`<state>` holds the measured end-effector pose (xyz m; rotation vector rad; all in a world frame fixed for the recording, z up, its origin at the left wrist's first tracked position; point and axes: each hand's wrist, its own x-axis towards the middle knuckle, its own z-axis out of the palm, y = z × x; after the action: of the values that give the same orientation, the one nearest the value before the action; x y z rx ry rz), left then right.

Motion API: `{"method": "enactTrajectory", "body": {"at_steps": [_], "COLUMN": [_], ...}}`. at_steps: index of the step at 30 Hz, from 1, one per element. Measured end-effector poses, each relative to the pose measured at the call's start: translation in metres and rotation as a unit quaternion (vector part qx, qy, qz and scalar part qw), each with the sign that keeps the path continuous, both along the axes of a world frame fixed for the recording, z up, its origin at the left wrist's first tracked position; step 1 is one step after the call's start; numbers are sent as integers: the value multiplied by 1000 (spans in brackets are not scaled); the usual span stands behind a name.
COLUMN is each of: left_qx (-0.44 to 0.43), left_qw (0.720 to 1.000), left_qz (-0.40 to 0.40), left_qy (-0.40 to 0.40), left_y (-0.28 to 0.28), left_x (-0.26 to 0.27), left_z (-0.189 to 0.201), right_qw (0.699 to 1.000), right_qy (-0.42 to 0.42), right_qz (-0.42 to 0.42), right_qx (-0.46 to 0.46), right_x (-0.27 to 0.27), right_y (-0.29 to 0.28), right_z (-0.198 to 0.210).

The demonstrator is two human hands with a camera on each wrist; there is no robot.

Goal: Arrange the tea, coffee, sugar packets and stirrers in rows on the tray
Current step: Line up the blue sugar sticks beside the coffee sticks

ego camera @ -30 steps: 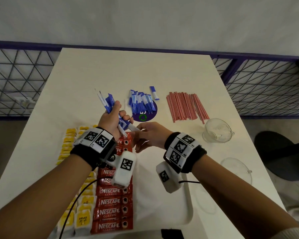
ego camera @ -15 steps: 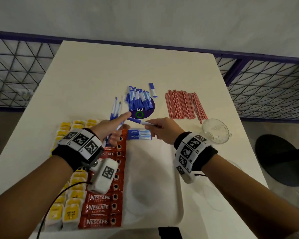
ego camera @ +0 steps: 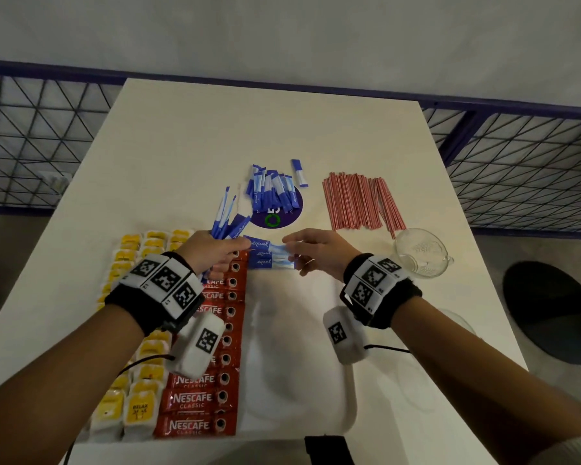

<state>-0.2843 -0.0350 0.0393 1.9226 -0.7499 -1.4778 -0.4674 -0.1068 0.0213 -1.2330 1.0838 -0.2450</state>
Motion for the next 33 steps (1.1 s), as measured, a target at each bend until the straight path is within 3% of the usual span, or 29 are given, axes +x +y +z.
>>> {"method": "enactTrajectory", "body": {"at_steps": [8,14,19,33], "left_qx": [26,31,14,26], "left_qw": [995,987,963,838], "left_qz": [-50,-74,-139,-371], "left_qy": [-82,-140,-229,-400], "left_y": [6,2,-1,-30], "left_x": [6,13,10,-14], "left_z": [-7,-12,-14,-31], "right_qw": [998,995,988,978], "right_qy": [-8,80,152,185], "right_qz": [0,3,2,-57], "right_qx": [58,57,38,75], "right_x": [-11,-13,-4,7], "right_y": [3,5,4,1], "right_z": [-12,-24,-34,-32]}}
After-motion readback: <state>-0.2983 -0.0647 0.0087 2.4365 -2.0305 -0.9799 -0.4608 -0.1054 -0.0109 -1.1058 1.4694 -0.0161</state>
